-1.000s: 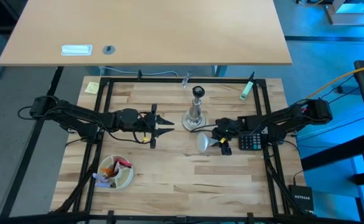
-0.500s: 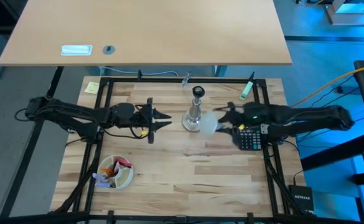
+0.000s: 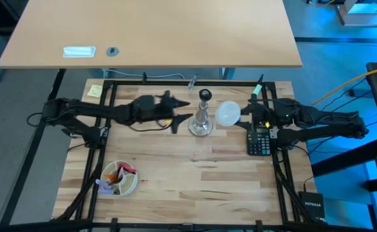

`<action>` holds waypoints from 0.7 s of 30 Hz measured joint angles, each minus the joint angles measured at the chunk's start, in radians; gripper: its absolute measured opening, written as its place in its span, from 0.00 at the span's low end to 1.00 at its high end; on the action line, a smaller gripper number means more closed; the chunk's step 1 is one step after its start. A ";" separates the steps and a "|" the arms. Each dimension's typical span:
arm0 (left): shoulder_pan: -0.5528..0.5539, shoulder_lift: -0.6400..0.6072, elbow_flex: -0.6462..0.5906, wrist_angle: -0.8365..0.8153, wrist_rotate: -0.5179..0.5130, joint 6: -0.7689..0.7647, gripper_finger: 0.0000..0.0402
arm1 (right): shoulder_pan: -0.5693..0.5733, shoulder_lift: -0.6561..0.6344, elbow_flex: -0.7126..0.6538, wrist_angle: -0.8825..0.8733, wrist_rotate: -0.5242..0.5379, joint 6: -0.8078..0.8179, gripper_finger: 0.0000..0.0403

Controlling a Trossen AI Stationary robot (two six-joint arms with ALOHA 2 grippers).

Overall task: Screw lightbulb
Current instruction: Insert the lightbulb into the silver lamp

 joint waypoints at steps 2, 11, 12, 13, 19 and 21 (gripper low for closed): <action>0.014 0.065 0.060 0.005 0.000 0.002 0.67 | 0.000 0.001 0.009 0.001 0.000 -0.003 0.38; 0.037 0.246 0.239 0.014 -0.033 0.058 0.69 | 0.000 -0.007 0.024 -0.002 -0.001 -0.018 0.38; 0.037 0.255 0.247 0.018 -0.033 0.066 0.69 | 0.000 -0.007 0.025 -0.001 -0.001 -0.020 0.38; 0.037 0.261 0.252 0.018 -0.033 0.084 0.69 | 0.000 -0.006 0.025 -0.001 -0.001 -0.021 0.38; 0.039 0.265 0.256 0.019 -0.032 0.163 0.51 | 0.000 -0.006 0.025 -0.006 -0.001 -0.026 0.38; 0.045 0.266 0.256 0.015 -0.033 0.162 0.40 | 0.000 -0.006 0.025 -0.004 -0.001 -0.037 0.38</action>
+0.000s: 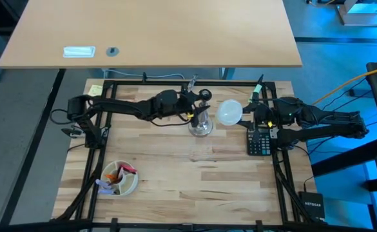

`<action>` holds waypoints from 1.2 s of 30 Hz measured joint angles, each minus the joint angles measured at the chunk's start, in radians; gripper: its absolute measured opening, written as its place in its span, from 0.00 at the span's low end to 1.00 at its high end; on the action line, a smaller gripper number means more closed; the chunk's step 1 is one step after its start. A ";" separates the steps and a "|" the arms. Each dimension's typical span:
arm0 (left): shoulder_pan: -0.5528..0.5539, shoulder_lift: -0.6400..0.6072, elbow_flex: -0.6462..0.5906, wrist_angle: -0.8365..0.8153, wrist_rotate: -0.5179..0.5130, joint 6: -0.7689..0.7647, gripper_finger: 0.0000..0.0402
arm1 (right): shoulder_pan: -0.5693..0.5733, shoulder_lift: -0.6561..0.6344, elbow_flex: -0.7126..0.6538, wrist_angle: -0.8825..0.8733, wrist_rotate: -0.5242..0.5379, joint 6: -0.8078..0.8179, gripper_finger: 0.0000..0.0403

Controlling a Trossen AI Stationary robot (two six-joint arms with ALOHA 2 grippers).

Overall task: Screw lightbulb
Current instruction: Insert the lightbulb into the silver lamp

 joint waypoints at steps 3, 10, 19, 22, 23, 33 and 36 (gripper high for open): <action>0.009 0.000 0.000 0.001 0.003 -0.012 0.20 | 0.000 0.000 0.000 0.011 0.000 -0.007 0.38; -0.009 -0.007 0.000 -0.012 0.028 -0.059 0.15 | 0.000 0.053 -0.002 0.049 -0.017 -0.007 0.38; -0.157 -0.104 -0.002 -0.188 -0.055 -0.110 0.15 | 0.001 0.053 -0.002 0.235 -0.084 -0.007 0.38; -0.212 -0.109 -0.002 -0.214 -0.117 -0.104 0.15 | 0.001 0.058 -0.002 0.270 -0.087 -0.004 0.38; -0.229 -0.108 -0.001 -0.218 -0.137 -0.101 0.15 | 0.001 0.069 -0.002 0.287 -0.087 0.006 0.38; -0.309 -0.026 0.002 -0.087 -0.212 -0.046 0.15 | 0.001 0.248 0.000 0.604 -0.235 0.101 0.38; -0.314 -0.012 0.005 -0.076 -0.219 -0.049 0.15 | 0.001 0.290 -0.001 0.719 -0.263 0.101 0.38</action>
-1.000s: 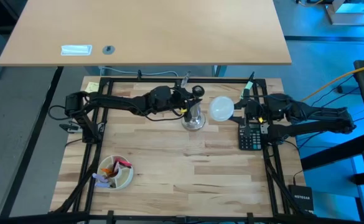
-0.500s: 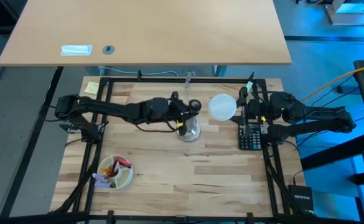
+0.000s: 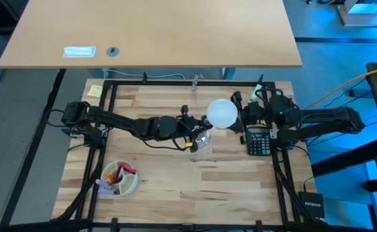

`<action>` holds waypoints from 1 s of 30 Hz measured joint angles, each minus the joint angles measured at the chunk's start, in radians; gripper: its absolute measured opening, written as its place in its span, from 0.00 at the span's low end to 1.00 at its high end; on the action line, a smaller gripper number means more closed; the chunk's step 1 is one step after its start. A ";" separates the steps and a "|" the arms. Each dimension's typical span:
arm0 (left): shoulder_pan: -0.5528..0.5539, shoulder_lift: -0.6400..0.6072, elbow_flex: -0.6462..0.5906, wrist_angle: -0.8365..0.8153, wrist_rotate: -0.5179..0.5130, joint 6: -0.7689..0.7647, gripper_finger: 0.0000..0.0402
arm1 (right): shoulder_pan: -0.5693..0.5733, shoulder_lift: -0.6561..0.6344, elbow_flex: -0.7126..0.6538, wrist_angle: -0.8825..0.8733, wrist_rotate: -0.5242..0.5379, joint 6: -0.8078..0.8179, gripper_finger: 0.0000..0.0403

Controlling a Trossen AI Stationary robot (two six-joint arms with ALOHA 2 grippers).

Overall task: Screw lightbulb
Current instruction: Insert the lightbulb into the silver lamp

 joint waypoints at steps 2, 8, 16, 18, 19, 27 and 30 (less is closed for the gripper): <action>-0.001 0.000 0.000 -0.006 0.000 0.002 0.15 | 0.000 0.027 0.001 0.053 0.000 -0.002 0.38; 0.018 -0.005 -0.003 0.008 0.000 -0.012 0.15 | -0.001 0.135 0.000 0.245 0.002 -0.023 0.38; 0.016 -0.004 -0.005 0.020 0.001 -0.008 0.15 | -0.001 0.212 0.000 0.334 0.028 -0.088 0.38; 0.015 -0.003 -0.005 0.020 0.001 -0.007 0.15 | -0.017 0.219 0.000 0.332 0.024 -0.088 0.38; 0.015 -0.003 -0.005 0.021 0.001 -0.008 0.15 | -0.025 0.220 -0.001 0.324 0.008 -0.084 0.38; 0.016 -0.006 -0.006 0.025 -0.002 -0.019 0.15 | -0.077 0.218 -0.085 0.442 -0.050 -0.055 0.38; 0.016 -0.006 -0.006 0.029 -0.003 -0.023 0.15 | -0.099 0.221 -0.127 0.520 -0.064 -0.011 0.38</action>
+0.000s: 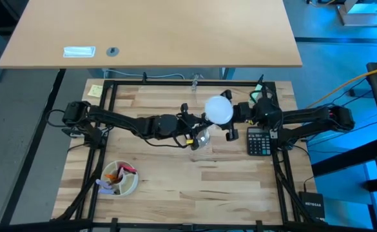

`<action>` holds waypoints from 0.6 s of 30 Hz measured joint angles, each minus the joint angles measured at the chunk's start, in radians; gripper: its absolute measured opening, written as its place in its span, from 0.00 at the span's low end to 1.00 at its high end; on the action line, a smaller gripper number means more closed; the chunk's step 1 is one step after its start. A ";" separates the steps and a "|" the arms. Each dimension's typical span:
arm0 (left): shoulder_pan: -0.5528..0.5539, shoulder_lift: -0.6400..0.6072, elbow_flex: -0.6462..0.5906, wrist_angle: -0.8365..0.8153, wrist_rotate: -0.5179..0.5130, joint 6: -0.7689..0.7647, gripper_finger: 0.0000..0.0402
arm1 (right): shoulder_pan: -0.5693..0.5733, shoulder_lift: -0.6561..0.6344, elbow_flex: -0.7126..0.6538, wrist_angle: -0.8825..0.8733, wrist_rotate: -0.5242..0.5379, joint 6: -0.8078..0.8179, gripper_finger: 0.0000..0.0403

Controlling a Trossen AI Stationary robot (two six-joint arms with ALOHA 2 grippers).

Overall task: Screw lightbulb
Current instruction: Insert the lightbulb into the silver lamp

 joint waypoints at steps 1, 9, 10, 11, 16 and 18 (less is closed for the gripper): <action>0.000 0.000 0.000 0.003 0.000 0.000 0.15 | -0.003 0.003 -0.009 0.016 -0.001 0.009 0.38; 0.009 -0.002 -0.002 -0.012 0.000 -0.003 0.15 | -0.007 0.023 0.034 -0.058 0.002 0.039 0.38; 0.010 -0.002 -0.002 -0.012 0.000 -0.004 0.15 | -0.007 0.019 0.048 -0.094 0.001 0.038 0.38; 0.010 -0.002 -0.001 -0.013 0.000 -0.004 0.15 | -0.007 0.019 0.061 -0.129 0.001 0.035 0.38; 0.010 -0.003 -0.001 -0.015 0.000 -0.003 0.15 | -0.007 0.019 0.110 -0.245 0.000 0.027 0.38; 0.010 -0.003 -0.001 -0.017 0.000 -0.006 0.15 | -0.007 0.020 0.112 -0.246 0.000 0.021 0.38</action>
